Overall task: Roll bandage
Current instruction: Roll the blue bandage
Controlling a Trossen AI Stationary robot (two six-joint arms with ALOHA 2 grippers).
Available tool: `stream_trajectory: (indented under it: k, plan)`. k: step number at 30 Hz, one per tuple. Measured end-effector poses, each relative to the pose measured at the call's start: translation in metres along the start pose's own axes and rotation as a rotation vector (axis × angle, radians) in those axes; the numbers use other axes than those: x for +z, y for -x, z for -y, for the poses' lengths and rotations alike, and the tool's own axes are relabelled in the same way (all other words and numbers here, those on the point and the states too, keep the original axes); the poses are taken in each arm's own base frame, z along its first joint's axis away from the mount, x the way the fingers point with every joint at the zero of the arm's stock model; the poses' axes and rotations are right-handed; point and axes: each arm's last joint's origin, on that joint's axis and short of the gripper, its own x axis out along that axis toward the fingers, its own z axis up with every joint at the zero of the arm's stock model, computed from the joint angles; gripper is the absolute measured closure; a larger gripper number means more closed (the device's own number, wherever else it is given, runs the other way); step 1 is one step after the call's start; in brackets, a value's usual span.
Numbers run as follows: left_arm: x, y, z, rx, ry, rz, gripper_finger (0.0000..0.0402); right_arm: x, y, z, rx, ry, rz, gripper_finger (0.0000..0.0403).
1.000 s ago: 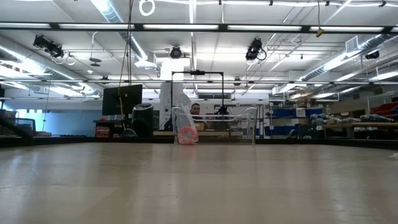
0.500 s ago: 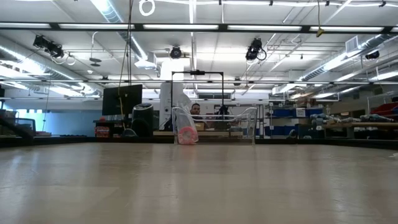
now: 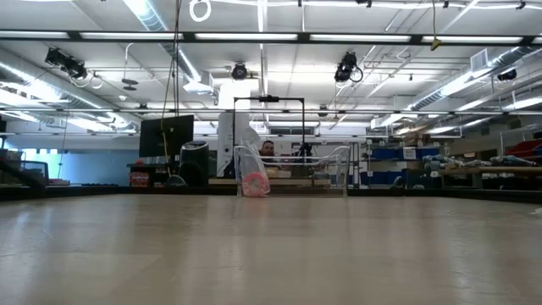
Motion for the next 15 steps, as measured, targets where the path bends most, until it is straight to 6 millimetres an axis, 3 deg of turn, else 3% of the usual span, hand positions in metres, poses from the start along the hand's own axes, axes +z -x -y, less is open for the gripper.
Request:
stream_trajectory:
  k: [9, 15]
  plan:
    - [-0.009, 0.000, 0.002, -0.015, -0.035, -0.086, 0.0384, 0.007, -0.011, 0.027, 0.050, -0.431, -0.172, 0.0222]
    - [-0.010, 0.002, 0.004, -0.033, -0.037, -0.093, 0.0384, 0.017, -0.018, 0.049, 0.025, -0.476, -0.186, 0.0217]
